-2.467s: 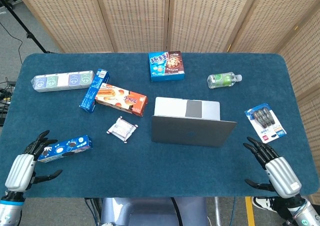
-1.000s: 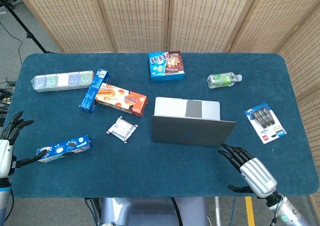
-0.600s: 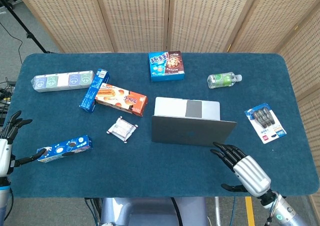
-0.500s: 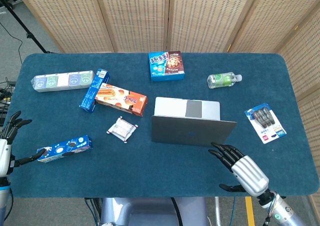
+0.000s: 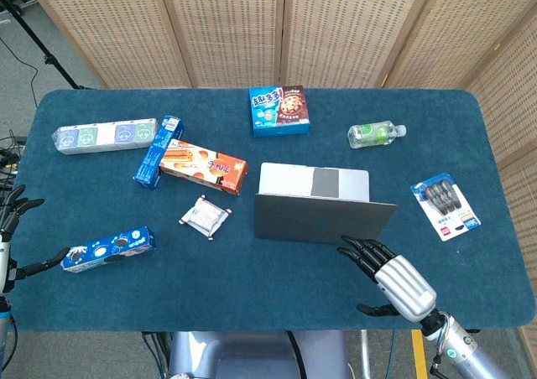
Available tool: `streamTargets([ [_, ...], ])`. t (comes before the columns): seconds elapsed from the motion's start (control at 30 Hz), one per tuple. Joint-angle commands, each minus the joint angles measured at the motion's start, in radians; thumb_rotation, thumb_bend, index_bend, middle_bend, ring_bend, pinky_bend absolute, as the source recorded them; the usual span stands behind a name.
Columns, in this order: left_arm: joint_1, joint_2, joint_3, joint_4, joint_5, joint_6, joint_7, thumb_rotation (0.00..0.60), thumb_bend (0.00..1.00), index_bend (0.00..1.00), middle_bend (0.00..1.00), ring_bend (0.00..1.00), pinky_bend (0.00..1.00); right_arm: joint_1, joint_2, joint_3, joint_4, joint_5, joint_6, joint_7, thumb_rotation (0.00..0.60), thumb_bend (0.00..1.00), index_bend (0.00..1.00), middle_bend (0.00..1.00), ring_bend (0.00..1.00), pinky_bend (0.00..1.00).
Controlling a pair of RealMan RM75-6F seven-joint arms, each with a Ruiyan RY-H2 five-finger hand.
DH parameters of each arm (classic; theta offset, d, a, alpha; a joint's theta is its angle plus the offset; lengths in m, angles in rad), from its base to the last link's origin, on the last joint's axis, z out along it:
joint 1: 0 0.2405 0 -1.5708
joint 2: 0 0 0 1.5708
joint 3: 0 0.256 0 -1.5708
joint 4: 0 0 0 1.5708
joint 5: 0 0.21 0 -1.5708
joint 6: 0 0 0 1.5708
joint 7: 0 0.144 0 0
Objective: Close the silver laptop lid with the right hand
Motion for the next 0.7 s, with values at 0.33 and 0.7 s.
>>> streamTargets([
  [0.33,0.009,0.007,-0.003,-0.007,0.006,0.02,-0.007,0.6,0.01,0.25,0.1,0.15,0.19,0.046,-0.019,0.023,0.023,0.04,-0.05,0.04,0.6,0.2,0.09,0.05,0.12,0.15],
  [0.7,0.019,0.018,-0.002,-0.018,0.02,0.04,-0.012,0.6,0.01,0.25,0.1,0.15,0.19,0.113,-0.055,0.065,0.057,0.114,-0.136,0.061,0.6,0.22,0.09,0.05,0.12,0.15],
])
